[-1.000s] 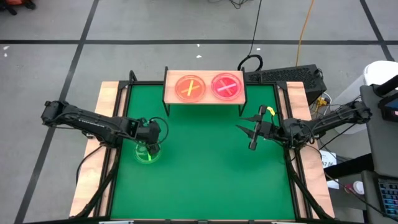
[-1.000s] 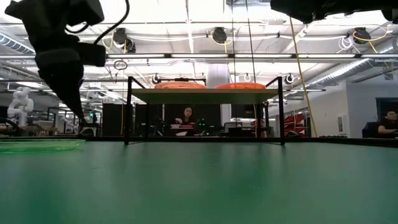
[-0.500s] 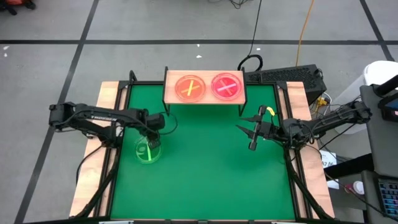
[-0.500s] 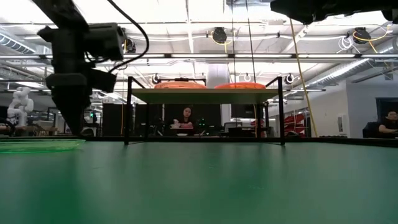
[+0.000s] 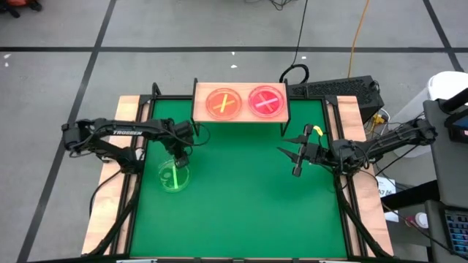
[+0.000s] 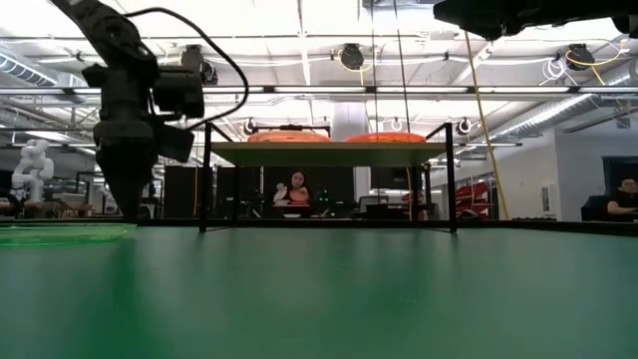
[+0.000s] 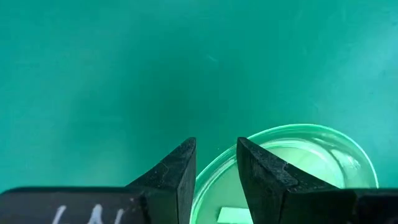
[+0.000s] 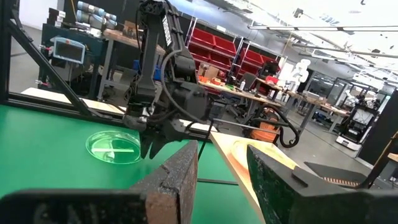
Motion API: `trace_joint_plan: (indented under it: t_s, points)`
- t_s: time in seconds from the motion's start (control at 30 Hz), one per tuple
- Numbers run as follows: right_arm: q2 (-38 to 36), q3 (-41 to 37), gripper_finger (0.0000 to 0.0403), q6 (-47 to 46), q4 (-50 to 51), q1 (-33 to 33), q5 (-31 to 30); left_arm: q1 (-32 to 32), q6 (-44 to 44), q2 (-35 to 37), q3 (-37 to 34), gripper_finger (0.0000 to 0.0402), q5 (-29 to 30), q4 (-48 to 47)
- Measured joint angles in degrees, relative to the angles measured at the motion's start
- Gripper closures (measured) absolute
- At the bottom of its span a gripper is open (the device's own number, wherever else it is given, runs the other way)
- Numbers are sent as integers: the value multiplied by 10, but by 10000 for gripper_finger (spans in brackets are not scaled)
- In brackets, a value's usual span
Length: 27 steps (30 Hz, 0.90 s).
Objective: Place and stack plates onto a shelf
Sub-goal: Stack the green plate on top of the orange plate on the shelf
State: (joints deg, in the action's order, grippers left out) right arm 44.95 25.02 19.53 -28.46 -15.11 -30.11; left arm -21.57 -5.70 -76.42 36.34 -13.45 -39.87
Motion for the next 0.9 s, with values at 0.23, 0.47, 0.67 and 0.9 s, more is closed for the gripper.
trace_joint_plan:
  t_s: [0.23, 0.47, 0.67, 0.9]
  points:
    - [0, 0, 282, 0, 1, 0, -1, -8, 51, -64, 4, 282, -31, 12]
    - [0, 0, 282, 1, 5, 0, -1, -8, 84, -63, 6, 282, -32, 9]
    - [0, 0, 282, 0, 5, 1, -1, -8, 97, -57, 15, 282, -32, 13]
    - [0, 0, 282, -8, 10, 1, -1, -8, 101, -56, 17, 282, -51, 5]
